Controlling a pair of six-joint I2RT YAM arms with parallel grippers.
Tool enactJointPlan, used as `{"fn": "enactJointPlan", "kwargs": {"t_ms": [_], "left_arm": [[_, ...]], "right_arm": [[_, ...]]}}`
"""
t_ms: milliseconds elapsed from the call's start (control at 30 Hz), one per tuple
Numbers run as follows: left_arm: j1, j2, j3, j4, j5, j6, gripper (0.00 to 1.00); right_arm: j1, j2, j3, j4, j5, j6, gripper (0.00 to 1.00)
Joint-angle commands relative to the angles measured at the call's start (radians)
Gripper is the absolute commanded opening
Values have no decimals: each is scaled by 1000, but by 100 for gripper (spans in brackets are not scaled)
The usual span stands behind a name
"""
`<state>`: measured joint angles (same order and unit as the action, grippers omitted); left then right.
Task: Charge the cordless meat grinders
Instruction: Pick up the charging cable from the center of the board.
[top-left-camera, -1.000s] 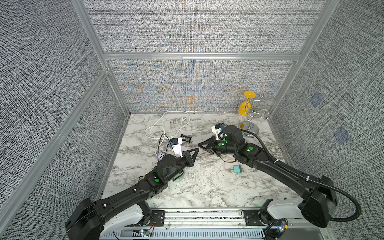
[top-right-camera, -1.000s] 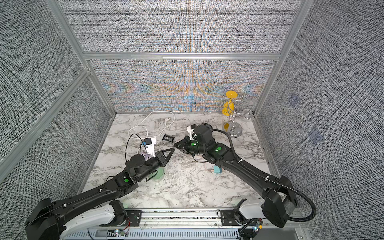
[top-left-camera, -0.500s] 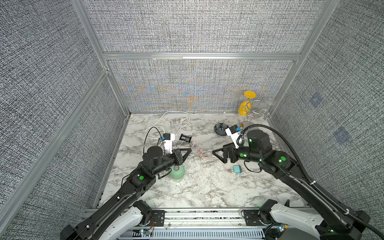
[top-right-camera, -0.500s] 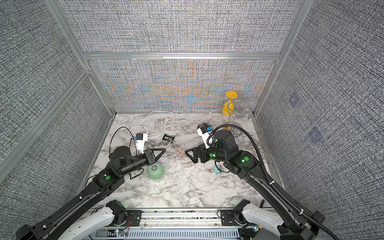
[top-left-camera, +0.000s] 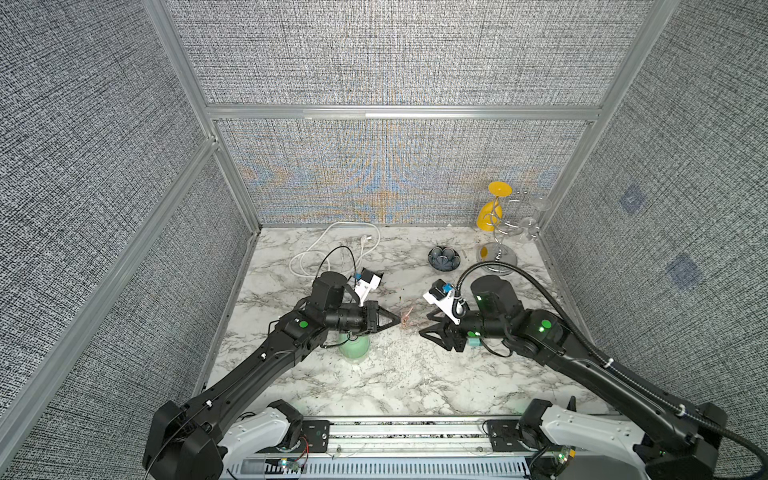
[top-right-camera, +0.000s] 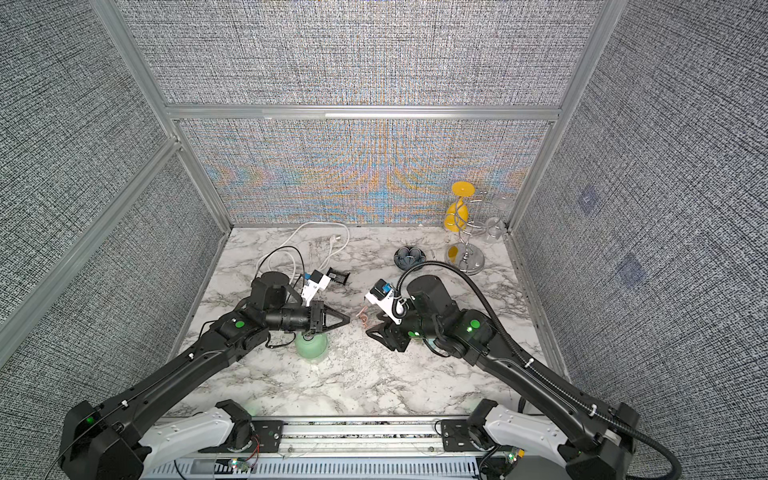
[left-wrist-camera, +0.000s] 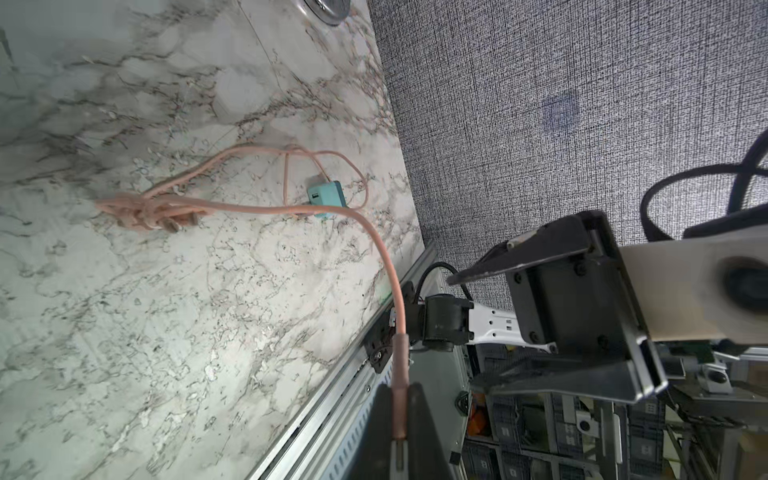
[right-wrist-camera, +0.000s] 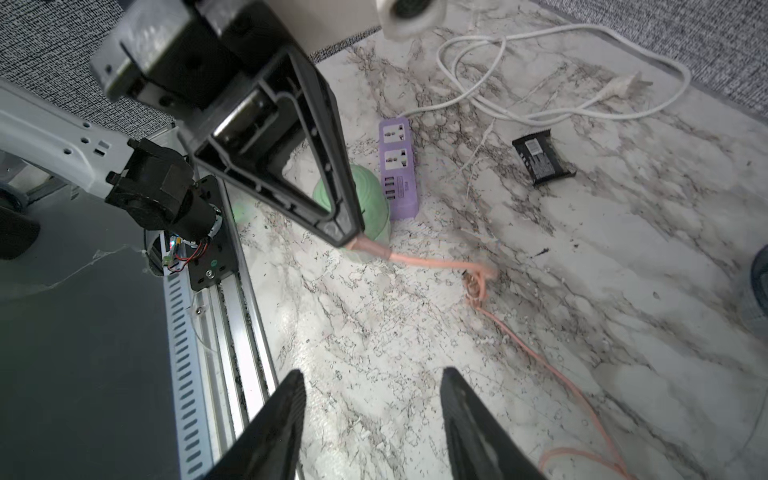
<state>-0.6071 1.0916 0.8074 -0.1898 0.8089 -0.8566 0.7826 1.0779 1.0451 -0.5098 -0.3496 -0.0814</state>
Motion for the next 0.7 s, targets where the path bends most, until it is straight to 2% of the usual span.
{"fn": "enactJointPlan", "kwargs": {"t_ms": [0,433,667], "left_arm": [[2,-14,-5,-12,46,24,0],[2,-28,3,-75,111,69,0],[3,-9,15,-76,151,76,0]], "right_arm": [[14,50,46,23,-31,-89,55],[50,180,203,-204,-147,-301,52],[85,182,195,-229,-86,-377,54]]}}
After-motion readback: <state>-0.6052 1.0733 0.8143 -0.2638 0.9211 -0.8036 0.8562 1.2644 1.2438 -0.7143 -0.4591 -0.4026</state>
